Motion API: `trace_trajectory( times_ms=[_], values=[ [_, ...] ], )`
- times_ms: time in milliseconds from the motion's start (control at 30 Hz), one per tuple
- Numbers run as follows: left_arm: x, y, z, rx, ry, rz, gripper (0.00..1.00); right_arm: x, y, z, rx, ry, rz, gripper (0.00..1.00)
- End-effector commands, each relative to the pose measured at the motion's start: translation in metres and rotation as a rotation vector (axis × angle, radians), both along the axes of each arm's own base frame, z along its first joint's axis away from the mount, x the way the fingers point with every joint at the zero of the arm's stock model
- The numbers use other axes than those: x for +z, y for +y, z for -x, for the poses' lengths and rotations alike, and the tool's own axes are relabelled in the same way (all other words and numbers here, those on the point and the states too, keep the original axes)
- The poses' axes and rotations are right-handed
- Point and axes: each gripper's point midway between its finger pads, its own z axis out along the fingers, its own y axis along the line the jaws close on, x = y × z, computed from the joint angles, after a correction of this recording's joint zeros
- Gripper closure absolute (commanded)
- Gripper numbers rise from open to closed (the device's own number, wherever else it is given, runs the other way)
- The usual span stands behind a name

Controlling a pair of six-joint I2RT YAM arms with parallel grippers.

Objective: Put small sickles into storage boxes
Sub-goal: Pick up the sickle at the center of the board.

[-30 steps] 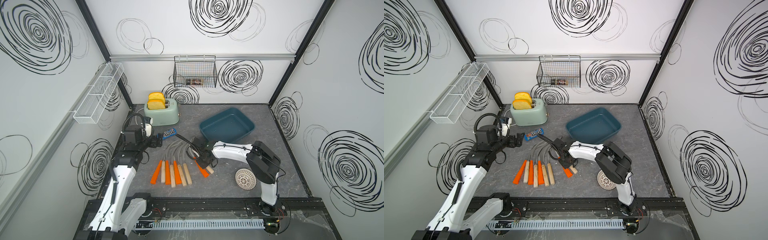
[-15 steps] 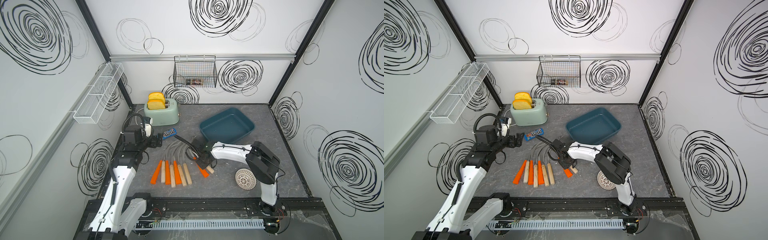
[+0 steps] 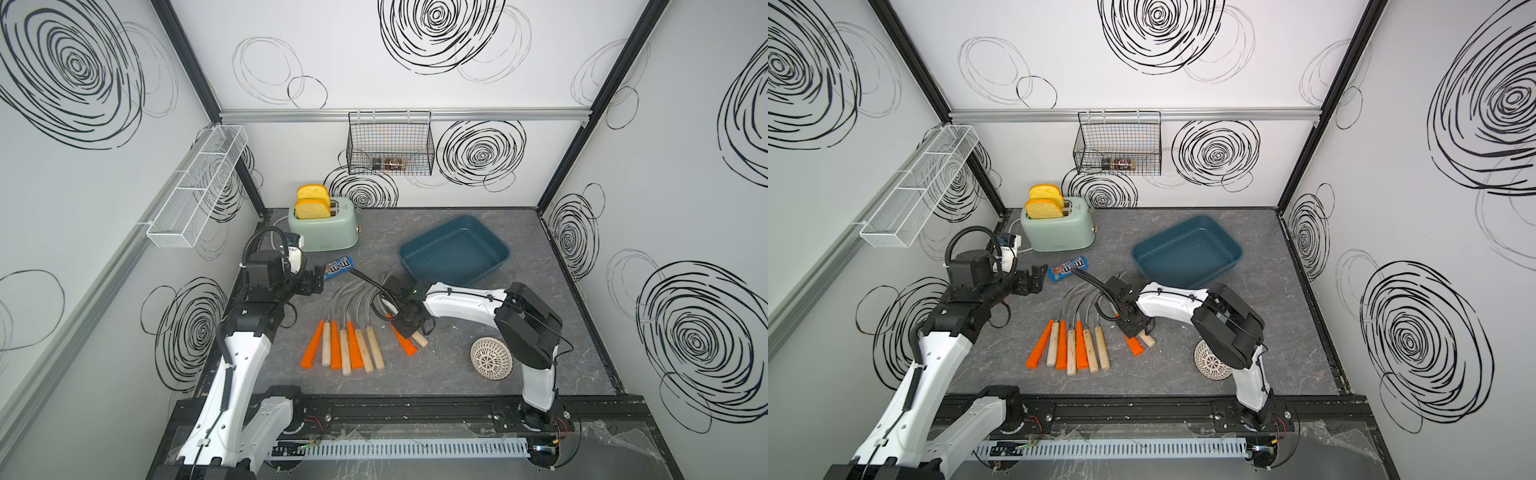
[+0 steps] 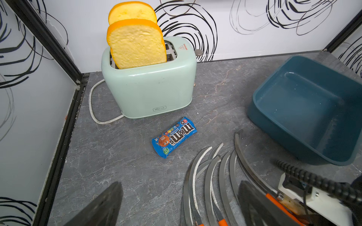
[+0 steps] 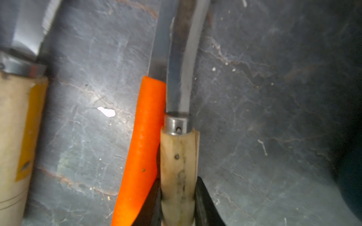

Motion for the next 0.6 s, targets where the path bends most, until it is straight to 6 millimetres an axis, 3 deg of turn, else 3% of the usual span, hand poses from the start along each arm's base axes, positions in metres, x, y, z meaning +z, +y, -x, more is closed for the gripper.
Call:
trace_trajectory(
  times_ms=[0,267,567],
  values=[
    [0.022,0.004,-0.001,0.007,-0.059,-0.011,0.04,0.020,0.004,-0.004,0.015,-0.022,-0.045,1.00],
    [0.021,0.005,-0.002,0.009,-0.058,-0.012,0.04,0.031,0.003,-0.007,0.009,-0.025,-0.071,1.00],
    [0.023,0.005,-0.003,0.010,-0.064,-0.011,0.04,0.062,0.014,-0.011,0.033,-0.050,-0.153,1.00]
  ],
)
